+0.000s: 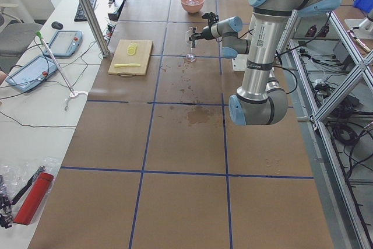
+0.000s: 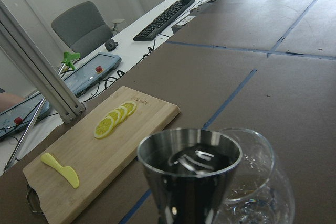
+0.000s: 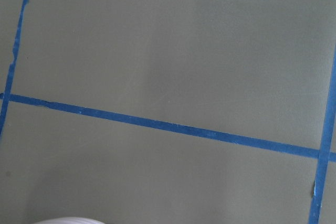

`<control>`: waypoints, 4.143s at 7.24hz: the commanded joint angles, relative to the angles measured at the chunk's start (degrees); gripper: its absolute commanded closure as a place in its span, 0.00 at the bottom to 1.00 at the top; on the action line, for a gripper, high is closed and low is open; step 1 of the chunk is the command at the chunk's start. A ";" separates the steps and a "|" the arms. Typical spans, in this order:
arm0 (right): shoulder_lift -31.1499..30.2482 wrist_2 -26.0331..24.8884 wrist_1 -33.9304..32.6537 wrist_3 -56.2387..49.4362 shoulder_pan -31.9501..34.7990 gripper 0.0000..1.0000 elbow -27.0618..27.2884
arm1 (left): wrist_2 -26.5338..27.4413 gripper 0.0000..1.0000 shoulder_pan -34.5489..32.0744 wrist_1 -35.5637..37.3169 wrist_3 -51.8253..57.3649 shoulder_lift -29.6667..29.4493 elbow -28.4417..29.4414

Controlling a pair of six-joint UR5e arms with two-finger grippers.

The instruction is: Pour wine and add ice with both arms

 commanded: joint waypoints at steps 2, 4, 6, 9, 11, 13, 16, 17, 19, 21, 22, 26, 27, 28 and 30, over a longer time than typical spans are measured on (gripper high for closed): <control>-0.03 0.00 -0.02 0.00 0.00 0.00 0.03 | -2.27 1.00 -2.44 7.18 5.81 -2.21 -0.89; -0.03 0.09 0.06 0.00 0.00 0.00 0.12 | -1.92 1.00 -4.03 7.79 10.30 -2.30 -0.80; 0.05 0.09 0.06 0.00 0.00 0.00 0.12 | 0.44 1.00 -4.30 11.82 17.68 -3.61 -0.63; 0.05 0.09 0.06 0.00 0.00 0.00 -0.06 | 0.63 1.00 -4.56 15.16 26.55 -4.67 -0.89; 0.05 0.09 0.06 0.00 0.00 0.00 -0.06 | 0.80 1.00 -4.47 16.40 27.55 -4.76 -0.80; 0.05 0.17 -0.02 0.00 0.00 0.00 -0.14 | 2.21 1.00 -4.39 18.93 30.27 -5.89 -0.89; 0.05 0.26 -0.02 0.00 0.00 0.00 -0.58 | 3.87 1.00 -4.47 23.52 40.35 -8.71 -0.89; 0.05 0.26 -0.02 0.00 0.00 0.00 -0.58 | 3.88 1.00 -4.47 24.22 43.52 -8.97 -0.97; 0.05 0.26 0.06 0.00 0.00 0.00 -0.58 | 3.88 1.00 -4.30 25.80 44.42 -9.06 -0.98; 0.05 0.26 -0.02 0.00 0.00 0.00 -0.58 | 3.53 1.00 -4.30 30.45 51.15 -11.42 -3.16; 0.05 0.26 0.06 0.00 0.00 0.00 -0.58 | 3.44 1.00 -4.38 30.56 51.72 -11.61 -3.00; 0.49 0.26 0.06 0.00 -0.09 0.00 -1.46 | 3.26 1.00 -5.00 24.28 32.81 -10.04 -4.48; 0.75 0.26 0.06 0.00 -0.09 0.00 -1.64 | 3.26 1.00 -5.09 18.57 24.65 -6.03 -4.66; 0.84 0.26 0.06 0.00 -0.09 0.00 -1.64 | 3.18 1.00 -5.18 10.77 12.65 -0.33 -4.93; 1.02 0.26 0.06 0.00 -0.09 0.00 -1.64 | 3.18 1.00 -5.35 1.75 2.40 5.24 -4.41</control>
